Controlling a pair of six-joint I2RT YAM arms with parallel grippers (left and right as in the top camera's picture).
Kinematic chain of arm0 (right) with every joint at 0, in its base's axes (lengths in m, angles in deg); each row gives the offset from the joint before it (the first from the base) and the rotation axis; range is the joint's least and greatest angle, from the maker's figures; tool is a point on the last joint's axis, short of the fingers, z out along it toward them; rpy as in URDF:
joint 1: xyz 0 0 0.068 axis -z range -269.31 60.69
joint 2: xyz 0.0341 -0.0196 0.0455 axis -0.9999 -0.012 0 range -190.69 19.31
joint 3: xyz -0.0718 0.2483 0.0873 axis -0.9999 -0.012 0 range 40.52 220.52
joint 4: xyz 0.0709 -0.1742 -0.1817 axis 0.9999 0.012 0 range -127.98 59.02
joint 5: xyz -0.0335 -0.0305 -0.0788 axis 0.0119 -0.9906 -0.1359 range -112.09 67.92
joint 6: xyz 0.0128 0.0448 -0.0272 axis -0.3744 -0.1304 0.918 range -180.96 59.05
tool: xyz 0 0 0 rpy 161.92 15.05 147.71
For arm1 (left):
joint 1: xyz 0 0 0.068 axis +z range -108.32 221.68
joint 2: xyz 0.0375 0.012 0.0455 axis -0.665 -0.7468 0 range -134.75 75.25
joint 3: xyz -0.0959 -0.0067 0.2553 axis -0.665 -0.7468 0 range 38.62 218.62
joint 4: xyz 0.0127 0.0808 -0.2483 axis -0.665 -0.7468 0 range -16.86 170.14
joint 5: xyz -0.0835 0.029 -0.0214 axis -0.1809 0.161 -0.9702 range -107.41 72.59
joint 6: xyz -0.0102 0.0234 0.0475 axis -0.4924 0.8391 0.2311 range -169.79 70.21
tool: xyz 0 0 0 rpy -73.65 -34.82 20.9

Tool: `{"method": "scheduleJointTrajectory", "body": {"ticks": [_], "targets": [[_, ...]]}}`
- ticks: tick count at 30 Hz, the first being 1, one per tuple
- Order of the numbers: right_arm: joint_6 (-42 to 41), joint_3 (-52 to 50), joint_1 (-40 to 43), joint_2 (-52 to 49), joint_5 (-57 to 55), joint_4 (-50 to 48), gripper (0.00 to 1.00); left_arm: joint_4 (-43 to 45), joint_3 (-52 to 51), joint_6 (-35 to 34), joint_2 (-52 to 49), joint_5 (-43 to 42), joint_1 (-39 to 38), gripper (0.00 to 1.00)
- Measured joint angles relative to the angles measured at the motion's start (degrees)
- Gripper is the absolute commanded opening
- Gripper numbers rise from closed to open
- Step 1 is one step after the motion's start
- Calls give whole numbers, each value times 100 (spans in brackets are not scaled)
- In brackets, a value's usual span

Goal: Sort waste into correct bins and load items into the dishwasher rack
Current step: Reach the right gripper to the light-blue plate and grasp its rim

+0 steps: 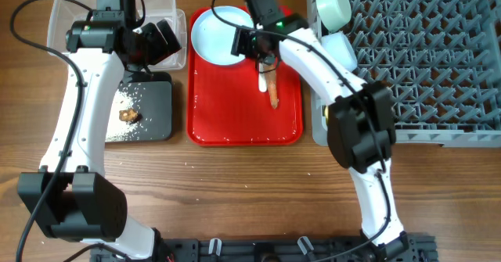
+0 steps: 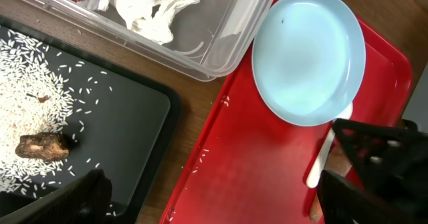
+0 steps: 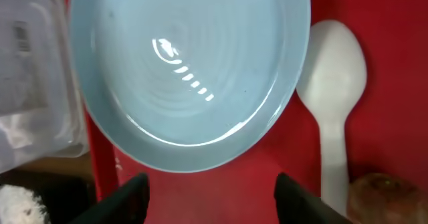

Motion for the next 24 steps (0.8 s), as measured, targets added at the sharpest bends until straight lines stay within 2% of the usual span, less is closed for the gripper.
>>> {"method": "scheduleJointTrajectory", "body": {"ticks": [7, 13, 16, 24], "targets": [[-461, 0, -118, -376, -256, -70, 40, -2, 0, 2, 0, 0, 0, 100], [-667, 0, -114, -448, -468, -341, 21, 0, 0, 0, 0, 0, 0, 100], [-688, 0, -114, -450, -575, -343, 4, 0, 0, 0, 0, 0, 0, 100], [-551, 13, 214, -450, -192, 142, 6, 0, 0, 0, 0, 0, 0, 100]]}}
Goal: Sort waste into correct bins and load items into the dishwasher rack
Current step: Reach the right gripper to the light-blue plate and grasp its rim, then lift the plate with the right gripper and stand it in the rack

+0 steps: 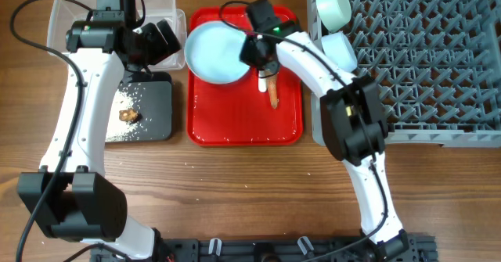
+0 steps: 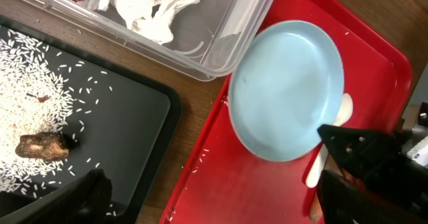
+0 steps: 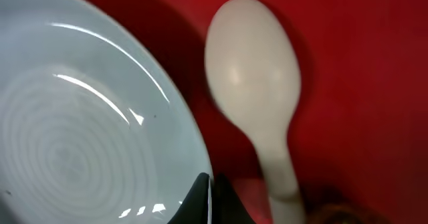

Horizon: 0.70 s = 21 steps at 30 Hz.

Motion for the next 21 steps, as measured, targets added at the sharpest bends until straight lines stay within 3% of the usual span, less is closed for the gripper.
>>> {"method": "scheduleJointTrajectory", "body": {"ticks": [8, 11, 14, 21], "targets": [[1445, 4, 511, -7, 420, 450, 23, 0, 0, 0, 0, 0, 0, 100], [1899, 9, 452, -4, 417, 468, 24, 0, 0, 0, 0, 0, 0, 100], [2201, 13, 369, -7, 415, 485, 4, 0, 0, 2, 0, 0, 0, 100], [2273, 15, 358, -4, 343, 549, 4, 0, 0, 0, 0, 0, 0, 100]]}}
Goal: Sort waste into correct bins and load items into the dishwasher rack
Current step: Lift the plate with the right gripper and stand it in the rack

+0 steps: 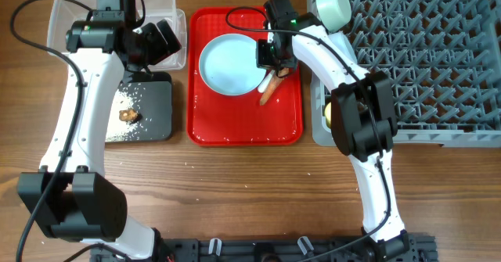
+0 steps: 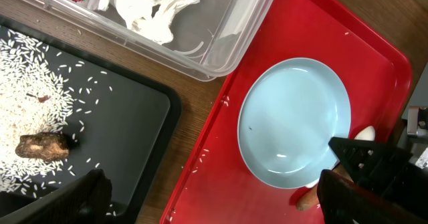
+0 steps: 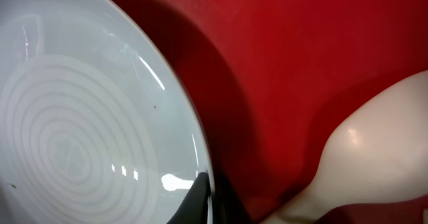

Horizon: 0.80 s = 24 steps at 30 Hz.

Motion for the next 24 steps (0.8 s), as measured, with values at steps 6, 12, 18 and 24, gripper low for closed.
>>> {"method": "scheduleJointTrajectory", "body": {"ticks": [6, 12, 18, 24], "targets": [[4, 0, 48, 337, -251, 107, 4, 0, 0, 0, 0, 0, 0, 100], [44, 55, 339, 2358, -1556, 289, 4, 0, 0, 2, 0, 0, 0, 100], [898, 216, 903, 3923, -4203, 409, 4, 0, 0, 2, 0, 0, 0, 100], [3128, 195, 1274, 3869, -5757, 205, 4, 0, 0, 2, 0, 0, 0, 100]]}}
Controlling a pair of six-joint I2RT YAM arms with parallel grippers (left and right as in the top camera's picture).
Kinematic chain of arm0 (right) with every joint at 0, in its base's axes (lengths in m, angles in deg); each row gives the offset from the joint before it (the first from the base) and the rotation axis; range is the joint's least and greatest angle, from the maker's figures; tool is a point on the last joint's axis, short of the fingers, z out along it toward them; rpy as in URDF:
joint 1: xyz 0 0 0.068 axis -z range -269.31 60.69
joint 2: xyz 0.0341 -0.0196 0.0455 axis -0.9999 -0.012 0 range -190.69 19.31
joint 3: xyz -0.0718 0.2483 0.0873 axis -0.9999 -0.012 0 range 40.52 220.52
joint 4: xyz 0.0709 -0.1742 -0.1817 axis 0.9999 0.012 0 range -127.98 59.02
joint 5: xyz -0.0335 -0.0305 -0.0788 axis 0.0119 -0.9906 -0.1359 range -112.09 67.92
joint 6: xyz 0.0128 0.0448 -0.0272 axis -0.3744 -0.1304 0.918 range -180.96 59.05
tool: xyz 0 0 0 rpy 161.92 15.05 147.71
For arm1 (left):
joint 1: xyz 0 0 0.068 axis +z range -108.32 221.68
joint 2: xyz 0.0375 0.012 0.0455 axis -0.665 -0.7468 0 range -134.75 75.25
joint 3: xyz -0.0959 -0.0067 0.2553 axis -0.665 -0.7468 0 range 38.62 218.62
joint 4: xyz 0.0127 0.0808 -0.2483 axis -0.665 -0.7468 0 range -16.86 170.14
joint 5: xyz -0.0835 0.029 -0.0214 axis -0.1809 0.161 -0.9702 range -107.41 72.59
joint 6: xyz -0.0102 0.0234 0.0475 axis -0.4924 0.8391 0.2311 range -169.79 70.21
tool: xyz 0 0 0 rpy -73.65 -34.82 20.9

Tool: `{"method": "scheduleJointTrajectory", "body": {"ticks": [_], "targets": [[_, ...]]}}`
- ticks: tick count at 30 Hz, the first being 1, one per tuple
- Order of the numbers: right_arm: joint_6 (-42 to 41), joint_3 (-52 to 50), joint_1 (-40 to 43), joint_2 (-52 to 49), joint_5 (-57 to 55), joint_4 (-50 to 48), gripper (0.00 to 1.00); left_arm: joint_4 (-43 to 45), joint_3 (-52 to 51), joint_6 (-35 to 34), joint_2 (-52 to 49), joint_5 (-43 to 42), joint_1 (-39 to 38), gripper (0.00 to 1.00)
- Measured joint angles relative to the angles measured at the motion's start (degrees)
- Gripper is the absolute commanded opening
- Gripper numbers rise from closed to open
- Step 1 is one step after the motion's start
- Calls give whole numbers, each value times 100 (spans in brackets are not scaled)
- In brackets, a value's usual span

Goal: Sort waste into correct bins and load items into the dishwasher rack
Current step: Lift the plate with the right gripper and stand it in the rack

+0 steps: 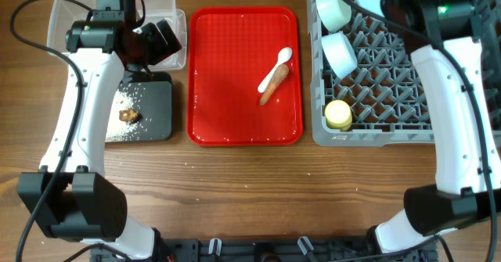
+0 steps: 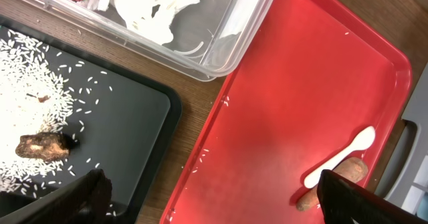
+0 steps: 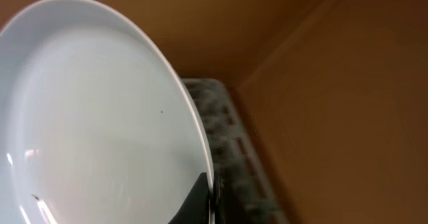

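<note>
My right gripper (image 3: 209, 196) is shut on the rim of the light blue plate (image 3: 100, 117). It holds the plate tilted above the far left corner of the grey dishwasher rack (image 1: 423, 74). A white spoon (image 1: 275, 66) and a brown food piece (image 1: 272, 86) lie on the red tray (image 1: 227, 98). My left gripper (image 2: 214, 207) hangs open over the gap between the black tray (image 2: 134, 117) and the red tray, holding nothing. The clear bin (image 2: 227, 23) holds crumpled tissue.
The rack holds a green cup (image 1: 333, 8), a white cup (image 1: 340, 51) and a yellow item (image 1: 338, 115) along its left side. The black tray (image 1: 153, 105) carries scattered rice and a brown scrap (image 1: 128, 116). Bare wood lies in front.
The plate was on the red tray with my right gripper on its rim; now it is off the tray, held over the rack's far left corner. The left arm has not moved.
My right gripper stood open over the plate at the tray's back. Then it was shut on the rim, the plate shifted left. Then the plate sat mid-tray, spoon and food piece nudged aslant. Now the plate is over the rack.
</note>
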Motion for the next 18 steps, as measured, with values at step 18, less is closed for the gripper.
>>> {"method": "scheduleJointTrajectory", "body": {"ticks": [18], "targets": [[2297, -203, 424, -2170, -317, -1305, 4, 0, 0, -2, 0, 0, 0, 100]]}}
